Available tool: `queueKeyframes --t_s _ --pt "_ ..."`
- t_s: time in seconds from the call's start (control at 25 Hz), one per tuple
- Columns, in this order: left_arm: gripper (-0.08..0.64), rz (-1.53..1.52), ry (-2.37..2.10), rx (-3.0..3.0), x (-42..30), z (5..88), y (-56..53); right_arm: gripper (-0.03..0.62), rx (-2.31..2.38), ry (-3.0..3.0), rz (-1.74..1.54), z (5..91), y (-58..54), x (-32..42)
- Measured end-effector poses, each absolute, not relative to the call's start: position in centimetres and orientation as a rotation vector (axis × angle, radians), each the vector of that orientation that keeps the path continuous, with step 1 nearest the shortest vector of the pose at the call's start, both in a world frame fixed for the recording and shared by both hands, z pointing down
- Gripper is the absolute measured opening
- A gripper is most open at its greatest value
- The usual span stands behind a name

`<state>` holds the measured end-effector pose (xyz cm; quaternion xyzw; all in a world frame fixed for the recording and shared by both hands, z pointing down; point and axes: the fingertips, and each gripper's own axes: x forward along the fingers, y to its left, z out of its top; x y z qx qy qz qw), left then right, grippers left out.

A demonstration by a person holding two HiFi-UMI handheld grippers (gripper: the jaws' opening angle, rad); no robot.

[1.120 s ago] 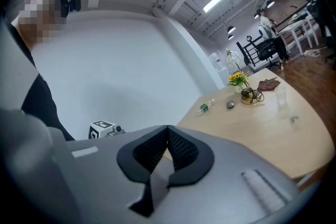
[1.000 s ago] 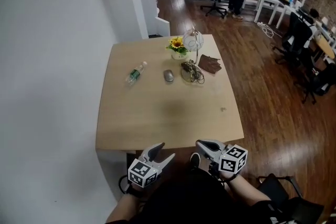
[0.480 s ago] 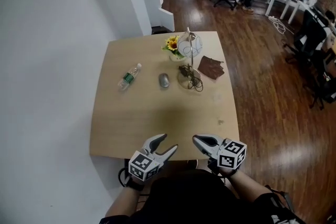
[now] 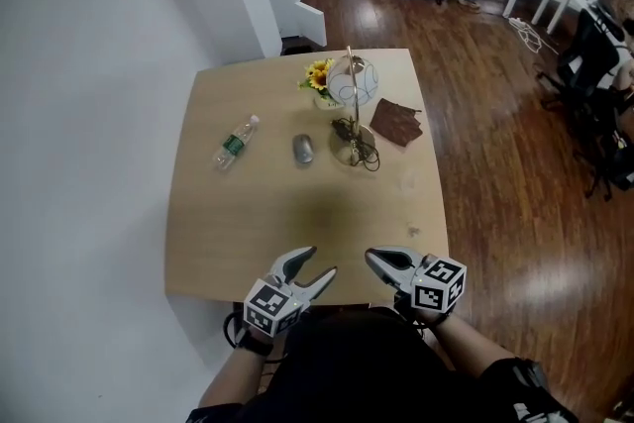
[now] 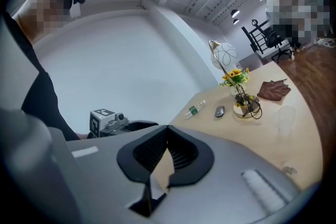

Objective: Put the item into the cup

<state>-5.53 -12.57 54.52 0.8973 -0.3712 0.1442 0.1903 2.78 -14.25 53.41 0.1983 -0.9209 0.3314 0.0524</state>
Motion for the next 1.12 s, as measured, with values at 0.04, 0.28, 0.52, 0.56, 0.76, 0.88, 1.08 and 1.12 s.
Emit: queueKeyframes --t_s 0.04,0.28,0.52,0.56,0.76,0.88,1.08,1.12 --pt "0.244 0.410 -1.027 2.529 -5.3 54.6 -12.9 0.008 0.620 -2.799 1.000 53.4 -14.7 2.9" --pt "0.244 0.428 -0.949 2.579 -4.1 54.5 -14.6 0.009 0.730 -2.792 0.963 53.1 -16.4 4.2" --pt "0.244 0.440 -0.888 2.587 -3.0 55.4 -15.1 0.017 0.858 -2.737 0.929 54.9 -18.5 6.9" --pt "0.244 0.448 -0.875 2.588 -2.9 55.6 -15.1 0.022 0.872 -2.724 0.905 55.4 -18.8 7.4" --pt "0.244 0.490 -0.828 2.584 -2.3 56.8 -15.6 0.048 0.951 -2.565 0.692 58.9 -19.8 10.7" --pt "0.244 0.496 -0.804 2.571 -1.8 57.7 -16.1 0.058 0.983 -2.411 0.558 62.2 -20.5 13.2" --pt "0.244 0.535 -0.764 2.568 -0.8 58.7 -16.2 0.095 0.964 -2.202 0.457 68.1 -21.0 16.4" --pt "0.244 0.550 -0.755 2.572 -0.7 58.9 -16.1 0.097 0.947 -2.171 0.446 69.2 -20.9 16.8"
